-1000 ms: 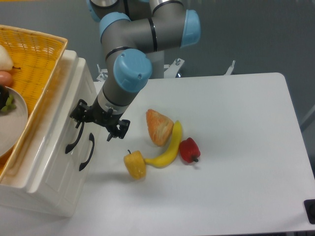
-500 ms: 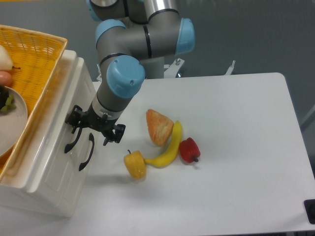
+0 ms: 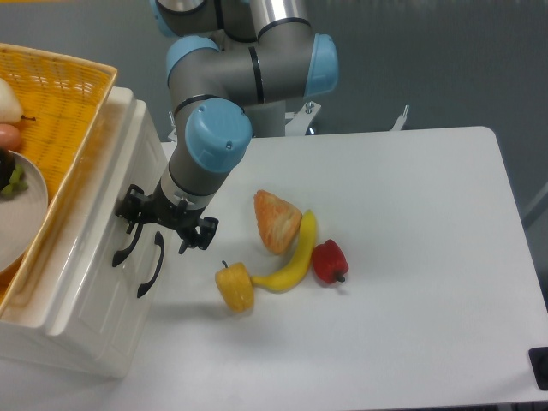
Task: Slide the top white drawer open
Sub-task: 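Lower the gripper onto the upper drawer handle and close on it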
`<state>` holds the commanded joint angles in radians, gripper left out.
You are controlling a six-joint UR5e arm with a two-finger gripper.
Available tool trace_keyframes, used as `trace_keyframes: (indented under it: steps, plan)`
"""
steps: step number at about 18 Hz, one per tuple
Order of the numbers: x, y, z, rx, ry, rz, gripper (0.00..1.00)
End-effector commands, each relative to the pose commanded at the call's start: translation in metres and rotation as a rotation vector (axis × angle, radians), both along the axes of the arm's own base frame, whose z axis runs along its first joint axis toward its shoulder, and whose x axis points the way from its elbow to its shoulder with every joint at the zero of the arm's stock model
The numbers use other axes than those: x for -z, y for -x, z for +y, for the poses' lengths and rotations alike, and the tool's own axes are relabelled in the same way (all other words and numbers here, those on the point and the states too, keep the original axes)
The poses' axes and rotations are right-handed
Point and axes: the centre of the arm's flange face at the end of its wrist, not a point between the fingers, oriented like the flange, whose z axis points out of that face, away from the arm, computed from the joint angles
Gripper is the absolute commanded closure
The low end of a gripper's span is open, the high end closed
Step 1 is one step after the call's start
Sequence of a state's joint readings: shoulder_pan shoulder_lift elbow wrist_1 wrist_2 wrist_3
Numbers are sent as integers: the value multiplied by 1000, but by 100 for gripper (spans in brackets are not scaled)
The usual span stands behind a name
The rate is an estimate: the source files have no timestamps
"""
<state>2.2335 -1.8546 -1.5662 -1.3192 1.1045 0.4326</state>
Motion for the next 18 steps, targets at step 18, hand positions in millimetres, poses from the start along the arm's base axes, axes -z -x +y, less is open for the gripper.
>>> trace_keyframes:
  steps: [18]
  plan:
    - [2, -17, 5, 29, 5, 0, 48]
